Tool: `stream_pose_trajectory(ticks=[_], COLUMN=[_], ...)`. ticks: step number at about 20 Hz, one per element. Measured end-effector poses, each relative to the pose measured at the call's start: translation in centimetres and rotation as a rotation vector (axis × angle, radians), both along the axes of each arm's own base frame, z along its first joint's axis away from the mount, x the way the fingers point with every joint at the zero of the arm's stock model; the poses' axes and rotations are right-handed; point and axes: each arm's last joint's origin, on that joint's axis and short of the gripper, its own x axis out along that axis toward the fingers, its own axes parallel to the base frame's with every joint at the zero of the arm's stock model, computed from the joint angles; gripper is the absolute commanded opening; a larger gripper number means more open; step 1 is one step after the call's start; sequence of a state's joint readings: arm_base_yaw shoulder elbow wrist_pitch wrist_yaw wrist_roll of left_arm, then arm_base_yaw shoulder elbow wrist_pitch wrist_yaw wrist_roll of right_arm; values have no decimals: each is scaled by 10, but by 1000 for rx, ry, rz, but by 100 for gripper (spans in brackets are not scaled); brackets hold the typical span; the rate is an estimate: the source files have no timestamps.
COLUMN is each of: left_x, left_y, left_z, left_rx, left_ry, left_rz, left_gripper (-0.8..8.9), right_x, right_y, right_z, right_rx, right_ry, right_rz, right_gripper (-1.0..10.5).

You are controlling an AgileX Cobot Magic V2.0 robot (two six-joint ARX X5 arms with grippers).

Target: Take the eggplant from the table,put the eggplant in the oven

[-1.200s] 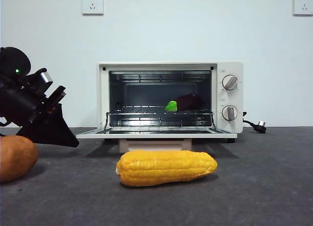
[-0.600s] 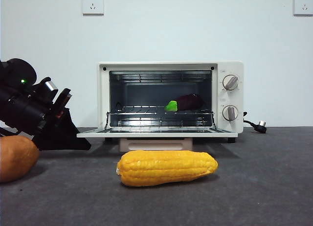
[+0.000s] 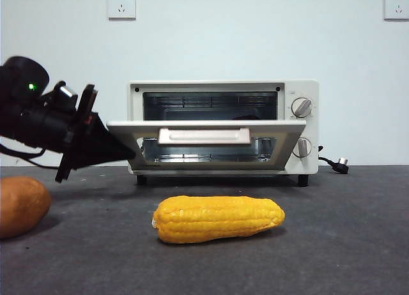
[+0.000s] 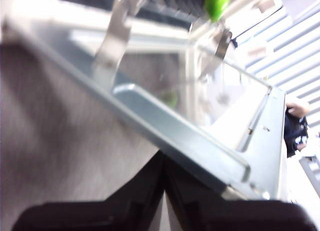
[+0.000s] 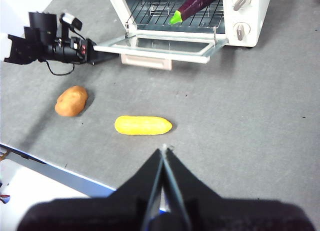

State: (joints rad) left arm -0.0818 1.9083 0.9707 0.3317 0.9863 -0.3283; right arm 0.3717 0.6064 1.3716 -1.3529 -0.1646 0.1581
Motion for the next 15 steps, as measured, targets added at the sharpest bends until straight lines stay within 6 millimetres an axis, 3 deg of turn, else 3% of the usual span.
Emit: stream_pose_trajectory(ticks=[7,10,15], left_x=[16,24,30], left_y=[1,-9,-13], left_z=[55,85,98], left_rx=[-27,-24,13], left_ry=[-144,-246,-292], left_rz=[28,36,123], left_gripper=[-7,-8,-7], right_x=[0,0,0], right_y=[0,0,0], right_z=[0,0,0], right_rx=[0,0,0], right_ry=[0,0,0], right_rz=[0,0,0], right_gripper=[-12,-12,-12])
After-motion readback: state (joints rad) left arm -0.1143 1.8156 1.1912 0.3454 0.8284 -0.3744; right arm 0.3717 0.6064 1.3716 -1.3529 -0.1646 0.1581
